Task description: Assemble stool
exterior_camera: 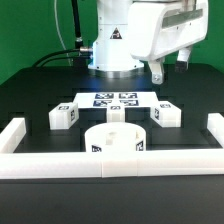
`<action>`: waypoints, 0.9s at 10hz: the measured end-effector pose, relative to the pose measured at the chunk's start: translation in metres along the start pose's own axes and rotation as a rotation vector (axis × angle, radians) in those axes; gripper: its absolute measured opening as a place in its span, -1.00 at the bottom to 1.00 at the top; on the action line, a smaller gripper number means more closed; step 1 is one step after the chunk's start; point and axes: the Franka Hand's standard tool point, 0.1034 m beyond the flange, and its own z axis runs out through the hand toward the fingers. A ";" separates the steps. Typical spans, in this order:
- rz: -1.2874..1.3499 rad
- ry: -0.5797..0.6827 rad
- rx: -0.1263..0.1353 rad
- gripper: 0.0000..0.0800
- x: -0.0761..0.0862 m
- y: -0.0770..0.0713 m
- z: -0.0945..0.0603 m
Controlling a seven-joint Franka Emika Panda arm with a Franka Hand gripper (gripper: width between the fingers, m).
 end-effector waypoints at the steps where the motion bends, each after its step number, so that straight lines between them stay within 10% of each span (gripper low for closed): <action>1: 0.000 0.000 0.000 0.63 0.000 0.000 0.000; 6: 0.004 -0.002 0.001 0.63 -0.002 0.002 0.001; 9: 0.023 -0.013 0.015 0.63 -0.040 0.033 0.030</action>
Offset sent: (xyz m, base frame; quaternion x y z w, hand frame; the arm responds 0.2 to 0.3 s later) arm 0.0000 0.0000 0.0000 0.0000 0.0000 0.0000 1.0000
